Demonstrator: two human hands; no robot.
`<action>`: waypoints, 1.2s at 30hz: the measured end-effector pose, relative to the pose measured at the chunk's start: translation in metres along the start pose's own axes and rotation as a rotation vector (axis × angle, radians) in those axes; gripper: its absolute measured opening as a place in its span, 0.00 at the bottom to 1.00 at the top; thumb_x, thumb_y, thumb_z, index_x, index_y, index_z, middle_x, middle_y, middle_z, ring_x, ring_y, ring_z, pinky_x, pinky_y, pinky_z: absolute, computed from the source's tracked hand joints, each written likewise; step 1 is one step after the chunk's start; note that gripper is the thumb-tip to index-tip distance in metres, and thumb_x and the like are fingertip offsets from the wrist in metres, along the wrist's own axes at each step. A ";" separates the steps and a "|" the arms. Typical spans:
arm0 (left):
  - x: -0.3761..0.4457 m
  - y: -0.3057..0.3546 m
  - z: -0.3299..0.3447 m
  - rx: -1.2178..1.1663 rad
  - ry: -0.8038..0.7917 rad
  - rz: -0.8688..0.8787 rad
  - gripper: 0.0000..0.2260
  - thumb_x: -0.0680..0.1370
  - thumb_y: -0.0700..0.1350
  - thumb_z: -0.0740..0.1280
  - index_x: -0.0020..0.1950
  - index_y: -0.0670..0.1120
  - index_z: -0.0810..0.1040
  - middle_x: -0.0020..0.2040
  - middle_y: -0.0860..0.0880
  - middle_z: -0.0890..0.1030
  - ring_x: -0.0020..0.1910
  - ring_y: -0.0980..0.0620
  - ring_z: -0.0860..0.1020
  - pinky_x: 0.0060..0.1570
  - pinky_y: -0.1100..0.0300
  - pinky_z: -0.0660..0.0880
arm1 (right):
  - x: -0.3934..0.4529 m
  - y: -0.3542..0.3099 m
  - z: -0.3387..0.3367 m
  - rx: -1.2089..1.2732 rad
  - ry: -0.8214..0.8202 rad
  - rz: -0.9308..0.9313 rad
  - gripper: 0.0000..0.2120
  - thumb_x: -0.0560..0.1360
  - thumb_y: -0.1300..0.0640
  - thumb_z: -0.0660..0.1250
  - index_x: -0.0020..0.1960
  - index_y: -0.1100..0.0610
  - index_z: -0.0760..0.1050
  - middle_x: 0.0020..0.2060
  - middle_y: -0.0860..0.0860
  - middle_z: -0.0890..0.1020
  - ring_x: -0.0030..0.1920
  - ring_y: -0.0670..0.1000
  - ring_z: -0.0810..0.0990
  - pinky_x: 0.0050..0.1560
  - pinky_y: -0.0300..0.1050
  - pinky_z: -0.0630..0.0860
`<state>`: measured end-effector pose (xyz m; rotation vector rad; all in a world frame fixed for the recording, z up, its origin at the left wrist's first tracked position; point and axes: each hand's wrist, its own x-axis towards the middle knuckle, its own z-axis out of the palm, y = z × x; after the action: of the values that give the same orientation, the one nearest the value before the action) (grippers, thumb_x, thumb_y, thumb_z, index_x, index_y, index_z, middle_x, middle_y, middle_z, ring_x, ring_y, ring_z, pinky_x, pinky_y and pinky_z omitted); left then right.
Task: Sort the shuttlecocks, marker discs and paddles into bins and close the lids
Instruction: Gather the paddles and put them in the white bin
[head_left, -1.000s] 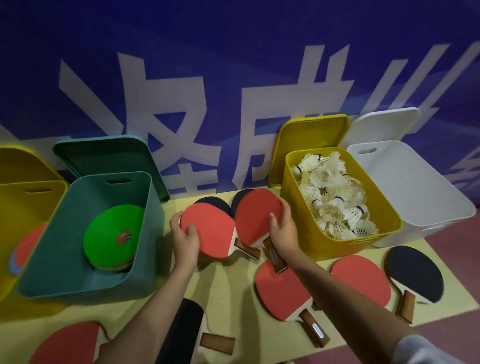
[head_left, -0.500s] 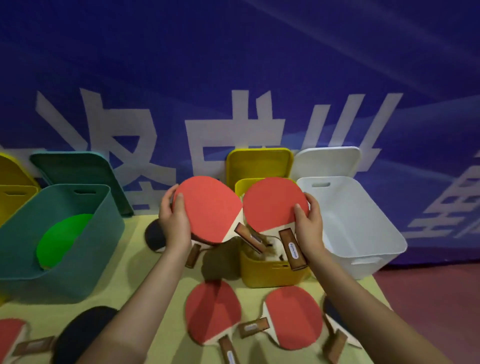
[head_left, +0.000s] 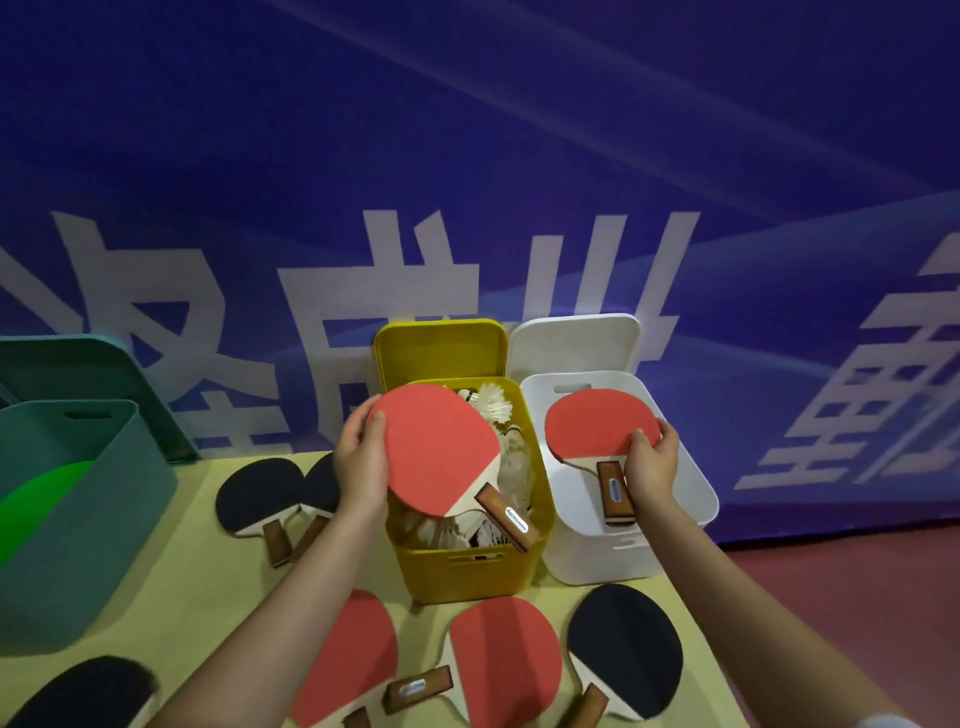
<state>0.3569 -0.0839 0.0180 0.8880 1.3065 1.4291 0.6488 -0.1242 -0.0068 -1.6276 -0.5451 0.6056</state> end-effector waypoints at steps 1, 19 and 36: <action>0.005 0.001 0.002 0.002 -0.005 -0.012 0.08 0.81 0.52 0.60 0.58 0.59 0.75 0.54 0.55 0.77 0.51 0.53 0.76 0.46 0.53 0.75 | 0.004 0.000 0.000 -0.013 0.011 0.003 0.19 0.81 0.58 0.55 0.72 0.56 0.62 0.63 0.54 0.73 0.55 0.52 0.73 0.55 0.46 0.71; 0.052 -0.013 0.037 -0.024 0.123 -0.088 0.10 0.81 0.51 0.60 0.60 0.56 0.76 0.56 0.53 0.78 0.53 0.52 0.77 0.44 0.56 0.75 | 0.119 0.087 0.042 -0.503 -0.259 0.045 0.23 0.77 0.60 0.59 0.72 0.54 0.63 0.60 0.59 0.77 0.58 0.63 0.76 0.59 0.56 0.73; 0.058 -0.046 0.107 -0.072 0.318 -0.136 0.10 0.81 0.47 0.61 0.60 0.53 0.78 0.56 0.51 0.81 0.54 0.49 0.79 0.51 0.50 0.77 | 0.147 0.194 0.072 -0.724 -0.322 0.284 0.32 0.73 0.45 0.68 0.72 0.54 0.62 0.60 0.63 0.72 0.61 0.65 0.71 0.60 0.60 0.71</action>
<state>0.4515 -0.0004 -0.0157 0.5275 1.5081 1.5412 0.7136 -0.0006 -0.2183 -2.3327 -0.8393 0.9629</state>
